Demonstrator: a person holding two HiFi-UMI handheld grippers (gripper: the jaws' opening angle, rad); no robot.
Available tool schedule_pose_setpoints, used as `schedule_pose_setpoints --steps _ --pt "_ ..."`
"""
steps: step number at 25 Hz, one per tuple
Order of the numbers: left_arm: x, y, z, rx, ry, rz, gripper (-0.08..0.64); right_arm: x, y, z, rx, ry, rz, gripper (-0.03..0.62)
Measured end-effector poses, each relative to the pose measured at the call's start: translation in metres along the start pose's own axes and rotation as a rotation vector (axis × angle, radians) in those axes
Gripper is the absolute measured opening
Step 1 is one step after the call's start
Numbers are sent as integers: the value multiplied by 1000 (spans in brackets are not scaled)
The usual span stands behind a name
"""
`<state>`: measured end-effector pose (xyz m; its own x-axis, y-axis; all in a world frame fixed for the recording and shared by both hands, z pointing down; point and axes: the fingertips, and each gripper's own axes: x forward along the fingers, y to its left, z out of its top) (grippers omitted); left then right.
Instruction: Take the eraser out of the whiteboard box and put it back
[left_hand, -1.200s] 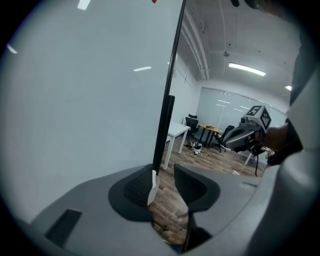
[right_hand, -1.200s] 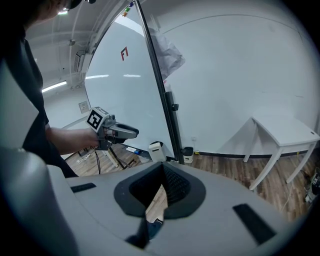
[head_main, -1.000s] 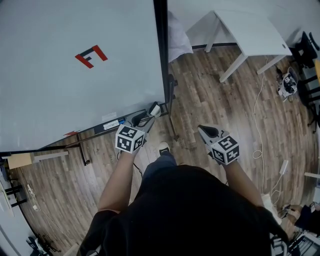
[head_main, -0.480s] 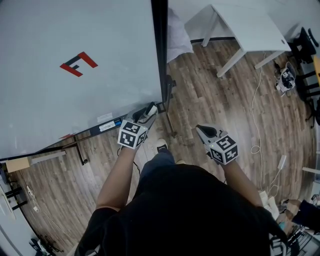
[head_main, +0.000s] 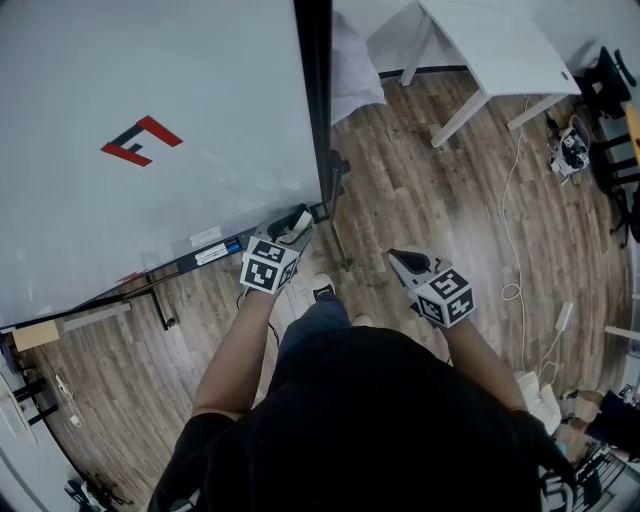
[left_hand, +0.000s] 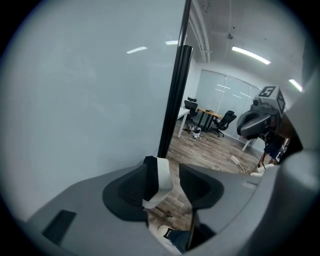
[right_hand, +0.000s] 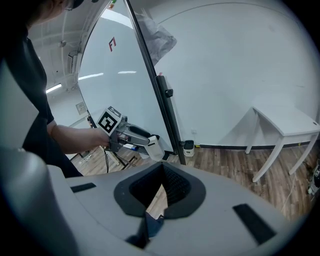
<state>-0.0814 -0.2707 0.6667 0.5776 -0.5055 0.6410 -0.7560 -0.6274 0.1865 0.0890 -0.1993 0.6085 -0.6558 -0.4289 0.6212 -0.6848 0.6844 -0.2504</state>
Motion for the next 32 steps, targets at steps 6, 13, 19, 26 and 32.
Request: schedule_pose_setpoints --steps 6,13,19,26,32 --pt "7 7 -5 -5 24 4 209 7 4 -4 7 12 9 -5" --pt "14 7 -7 -6 47 0 209 10 3 -9 10 21 6 -5" --pt "16 8 -6 -11 54 -4 207 10 1 -12 20 25 8 -5" --pt "17 7 -7 -11 60 -10 189 13 6 -15 13 32 13 -5" --pt "15 7 -7 -5 61 -8 171 14 9 -14 9 32 20 -5"
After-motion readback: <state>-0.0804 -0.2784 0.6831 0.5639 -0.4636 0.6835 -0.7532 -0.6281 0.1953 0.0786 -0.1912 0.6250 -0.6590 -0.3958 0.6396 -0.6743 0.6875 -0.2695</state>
